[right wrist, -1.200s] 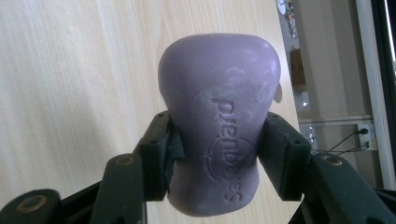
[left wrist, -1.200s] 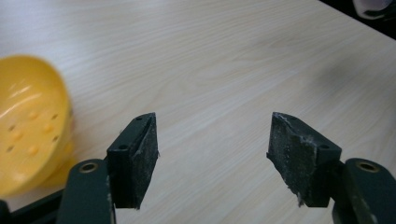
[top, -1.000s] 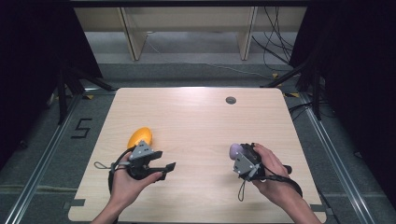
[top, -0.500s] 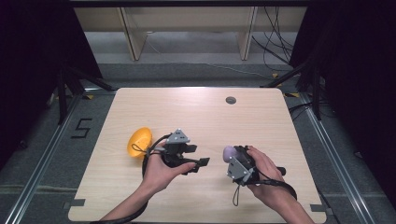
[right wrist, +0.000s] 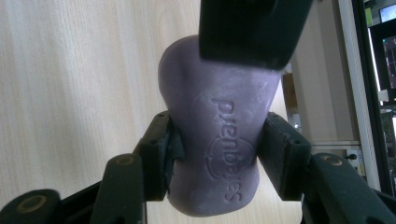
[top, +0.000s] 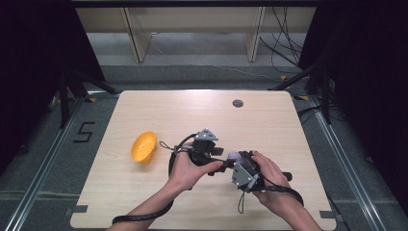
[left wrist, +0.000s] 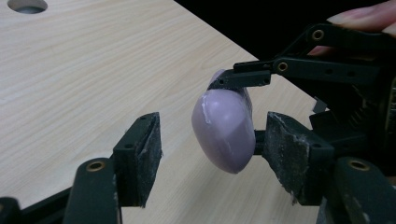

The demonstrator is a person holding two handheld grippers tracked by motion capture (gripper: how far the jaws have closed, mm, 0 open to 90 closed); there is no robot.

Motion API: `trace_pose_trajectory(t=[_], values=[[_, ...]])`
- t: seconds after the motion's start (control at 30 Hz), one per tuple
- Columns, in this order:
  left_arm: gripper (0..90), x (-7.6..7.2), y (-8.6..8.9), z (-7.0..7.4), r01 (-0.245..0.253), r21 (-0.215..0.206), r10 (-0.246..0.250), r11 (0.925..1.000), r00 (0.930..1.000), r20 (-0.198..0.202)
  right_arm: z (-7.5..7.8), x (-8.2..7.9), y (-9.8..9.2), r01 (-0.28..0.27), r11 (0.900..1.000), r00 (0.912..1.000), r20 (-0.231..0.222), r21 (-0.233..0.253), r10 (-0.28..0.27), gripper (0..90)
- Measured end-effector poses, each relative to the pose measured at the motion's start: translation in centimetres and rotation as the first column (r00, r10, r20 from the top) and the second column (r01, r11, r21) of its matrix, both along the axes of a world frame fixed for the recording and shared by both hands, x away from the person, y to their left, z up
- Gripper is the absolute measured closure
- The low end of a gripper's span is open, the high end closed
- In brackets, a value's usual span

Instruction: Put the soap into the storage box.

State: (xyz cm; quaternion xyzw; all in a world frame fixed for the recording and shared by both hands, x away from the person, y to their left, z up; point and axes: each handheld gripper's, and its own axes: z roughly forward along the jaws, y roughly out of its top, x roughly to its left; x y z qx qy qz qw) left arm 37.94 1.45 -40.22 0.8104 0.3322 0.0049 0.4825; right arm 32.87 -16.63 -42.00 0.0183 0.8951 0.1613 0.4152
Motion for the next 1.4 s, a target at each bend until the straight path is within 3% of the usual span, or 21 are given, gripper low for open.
trace_pose_trajectory(t=[0.23,0.37,0.63,0.83,0.87,0.9,0.97,1.0,1.03,1.07,1.2,1.4], values=[[39.3,0.4,-0.9,-0.2,0.009,0.015,-0.008,0.9998,0.9996,-0.028,0.0,-0.1,0.3,0.003,1.000,1.0000,0.000,0.006,-0.003,50.3],[41.0,0.6,-1.3,-0.5,0.019,-0.001,-0.019,0.9998,0.9977,-0.065,-0.1,-0.3,0.4,0.022,0.999,0.9998,-0.002,0.031,-0.022,50.3],[43.6,1.1,-1.7,-0.9,0.026,-0.025,-0.028,0.9994,0.9940,-0.105,0.1,-0.5,0.6,0.020,0.999,0.9998,0.008,0.027,-0.020,50.3],[48.6,1.4,-1.8,-1.1,0.030,-0.041,-0.035,0.9987,0.9903,-0.134,0.3,-0.6,0.7,-0.005,1.000,0.9997,0.022,0.026,0.004,50.3],[49.1,1.4,-1.9,-1.2,0.027,-0.043,-0.032,0.9987,0.9892,-0.143,0.4,-0.4,0.8,-0.039,0.999,0.9984,0.041,0.002,0.039,50.3],[49.5,1.4,-1.9,-1.2,0.027,-0.043,-0.032,0.9987,0.9892,-0.143,0.4,-0.4,0.8,-0.039,0.999,0.9984,0.041,0.002,0.039,50.3],[50.4,1.4,-1.9,-1.3,0.030,-0.054,-0.038,0.9981,0.9869,-0.157,0.3,-0.9,1.0,-0.004,0.999,0.9996,0.027,0.037,0.003,50.3],[51.4,1.5,-1.9,-1.4,0.034,-0.058,-0.043,0.9977,0.9862,-0.160,0.3,-0.9,1.0,-0.015,0.999,0.9992,0.036,0.031,0.014,50.3],[52.6,1.4,-1.9,-1.4,0.032,-0.058,-0.041,0.9978,0.9860,-0.162,0.6,-0.5,1.0,-0.069,0.998,0.9953,0.068,-0.012,0.069,50.3],[53.0,1.4,-1.9,-1.4,0.029,-0.058,-0.039,0.9979,0.9854,-0.166,0.4,-0.9,1.0,-0.022,0.999,0.9990,0.040,0.029,0.021,50.3],[54.8,1.5,-1.8,-1.4,0.026,-0.077,-0.040,0.9967,0.9825,-0.182,0.3,-0.9,1.0,-0.024,0.999,0.9990,0.039,0.033,0.023,50.3],[56.0,1.6,-1.7,-1.2,0.021,-0.077,-0.034,0.9968,0.9856,-0.166,0.3,-0.9,1.0,-0.018,0.999,0.9986,0.051,0.051,0.015,50.0]])
